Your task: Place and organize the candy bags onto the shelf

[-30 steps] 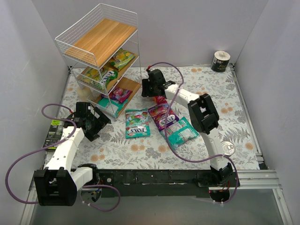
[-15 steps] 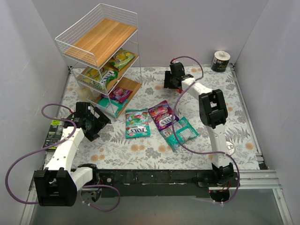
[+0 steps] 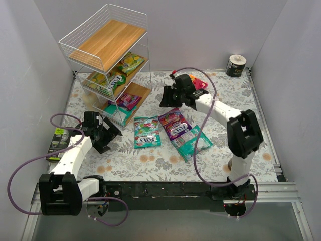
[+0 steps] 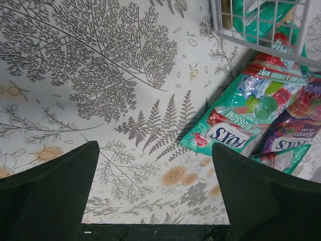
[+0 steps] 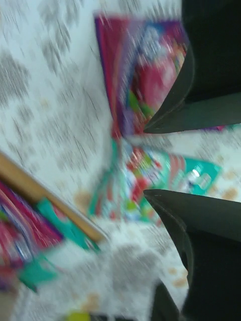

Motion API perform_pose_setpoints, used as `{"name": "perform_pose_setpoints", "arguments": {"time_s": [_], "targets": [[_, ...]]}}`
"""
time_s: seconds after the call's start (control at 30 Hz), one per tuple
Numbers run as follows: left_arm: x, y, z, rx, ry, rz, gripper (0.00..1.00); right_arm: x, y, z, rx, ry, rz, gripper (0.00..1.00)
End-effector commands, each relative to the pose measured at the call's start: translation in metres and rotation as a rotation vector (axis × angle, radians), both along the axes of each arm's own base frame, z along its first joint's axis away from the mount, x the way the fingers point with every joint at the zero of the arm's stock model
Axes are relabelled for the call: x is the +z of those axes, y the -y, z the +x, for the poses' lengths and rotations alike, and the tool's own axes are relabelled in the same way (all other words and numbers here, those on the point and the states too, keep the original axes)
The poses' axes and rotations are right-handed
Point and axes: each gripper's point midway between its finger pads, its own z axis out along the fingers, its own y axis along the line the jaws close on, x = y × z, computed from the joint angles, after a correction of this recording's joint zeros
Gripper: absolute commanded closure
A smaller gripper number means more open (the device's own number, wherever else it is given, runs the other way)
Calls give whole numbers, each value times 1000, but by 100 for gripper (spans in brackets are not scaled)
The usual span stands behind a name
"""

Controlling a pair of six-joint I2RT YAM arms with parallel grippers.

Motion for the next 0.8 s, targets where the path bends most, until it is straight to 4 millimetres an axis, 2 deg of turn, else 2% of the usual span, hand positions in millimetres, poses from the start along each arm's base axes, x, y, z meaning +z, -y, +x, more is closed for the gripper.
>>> {"name": "perform_pose_setpoints", "arguments": {"time_s": [0.0, 0.03, 0.13, 0.3, 0.43, 0.5, 0.6, 0.63, 0.7, 0.73, 0.77], "targets": [[-7, 21, 6, -21, 6, -123, 9, 19, -47, -69, 130, -41, 121, 47], [-9, 24, 7, -17, 3, -143, 11, 12, -62, -88, 191, -47, 101, 48], [-16, 26, 11, 3, 8, -167, 19, -8, -89, -112, 269, -73, 78, 56], [-18, 24, 15, 10, 5, -156, 31, -32, -121, -102, 245, -95, 78, 66], [-15, 19, 15, 0, 5, -117, 34, -49, -134, -118, 301, -151, 95, 69], [-14, 17, 15, -2, 7, -107, 34, -63, -133, -129, 320, -184, 81, 70], [-12, 18, 13, -10, 16, -106, 34, -91, -119, -147, 334, -264, 32, 71], [-12, 18, 12, -11, 17, -108, 34, -102, -109, -154, 331, -286, 0, 71], [-13, 17, 11, -12, 16, -104, 33, -105, -95, -162, 331, -295, -36, 72], [-15, 17, 10, -13, 11, -103, 33, -115, -81, -170, 344, -301, -70, 72], [-16, 18, 10, -14, 11, -104, 33, -116, -73, -175, 354, -295, -88, 72]]}}
